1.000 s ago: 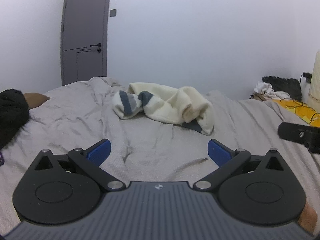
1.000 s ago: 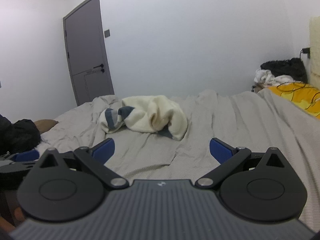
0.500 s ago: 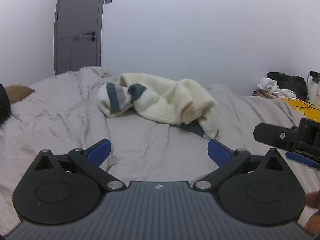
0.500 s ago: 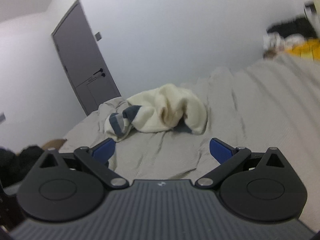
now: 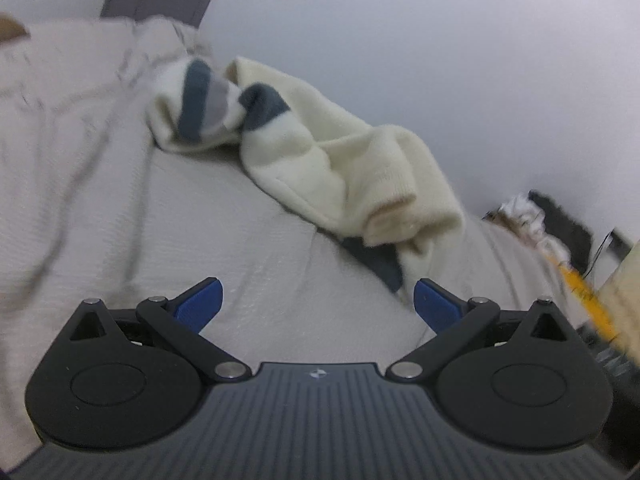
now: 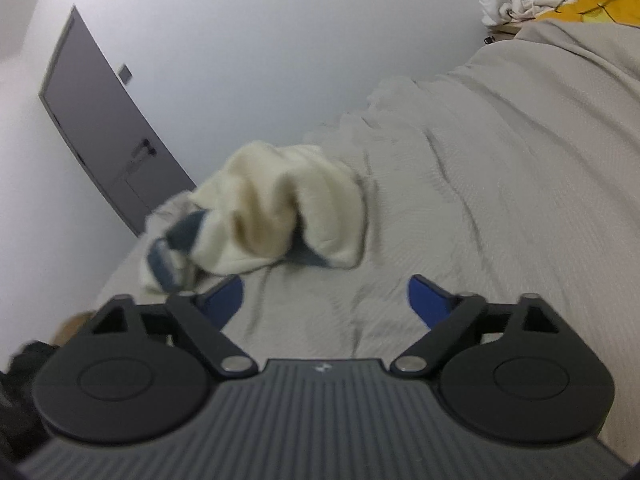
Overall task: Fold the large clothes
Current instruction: 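Reach both grippers down to the crumpled cream striped sweater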
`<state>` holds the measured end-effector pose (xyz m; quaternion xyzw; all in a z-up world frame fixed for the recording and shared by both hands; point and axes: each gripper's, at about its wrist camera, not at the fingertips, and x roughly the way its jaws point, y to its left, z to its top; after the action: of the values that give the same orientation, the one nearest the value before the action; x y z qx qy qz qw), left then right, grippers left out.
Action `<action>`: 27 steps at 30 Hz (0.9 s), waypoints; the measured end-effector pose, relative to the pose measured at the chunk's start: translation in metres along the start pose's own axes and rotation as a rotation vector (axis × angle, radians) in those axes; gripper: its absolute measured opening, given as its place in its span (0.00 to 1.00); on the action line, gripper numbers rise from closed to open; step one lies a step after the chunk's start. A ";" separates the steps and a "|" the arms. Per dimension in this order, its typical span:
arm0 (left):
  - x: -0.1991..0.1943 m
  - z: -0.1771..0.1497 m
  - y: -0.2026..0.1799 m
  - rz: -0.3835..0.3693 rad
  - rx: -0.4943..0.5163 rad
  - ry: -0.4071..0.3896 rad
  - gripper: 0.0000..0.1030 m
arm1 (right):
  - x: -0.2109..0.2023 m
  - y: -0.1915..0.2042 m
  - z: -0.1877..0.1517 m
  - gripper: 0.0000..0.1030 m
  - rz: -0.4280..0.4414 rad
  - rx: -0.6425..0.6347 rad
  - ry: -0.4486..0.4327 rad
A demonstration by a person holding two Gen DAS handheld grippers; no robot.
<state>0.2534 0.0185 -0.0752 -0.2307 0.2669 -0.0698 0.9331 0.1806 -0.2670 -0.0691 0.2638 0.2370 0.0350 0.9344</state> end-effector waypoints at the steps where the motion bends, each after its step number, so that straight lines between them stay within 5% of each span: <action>1: 0.008 0.002 0.003 -0.016 -0.022 0.001 0.98 | 0.008 -0.002 0.002 0.77 -0.011 -0.018 0.008; 14: 0.137 0.038 0.043 -0.053 -0.070 -0.018 0.86 | 0.121 0.004 0.017 0.76 -0.063 -0.384 0.004; 23: 0.213 0.082 0.061 0.031 -0.172 -0.073 0.78 | 0.173 0.004 0.035 0.75 -0.032 -0.422 -0.097; 25: 0.223 0.091 0.063 0.049 -0.189 -0.078 0.62 | 0.179 0.004 0.042 0.51 -0.011 -0.429 -0.086; 27: 0.233 0.100 0.070 0.038 -0.236 -0.044 0.43 | 0.179 0.006 0.045 0.41 -0.029 -0.459 -0.099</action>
<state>0.5046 0.0607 -0.1413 -0.3352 0.2570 -0.0154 0.9063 0.3606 -0.2494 -0.1087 0.0423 0.1806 0.0618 0.9807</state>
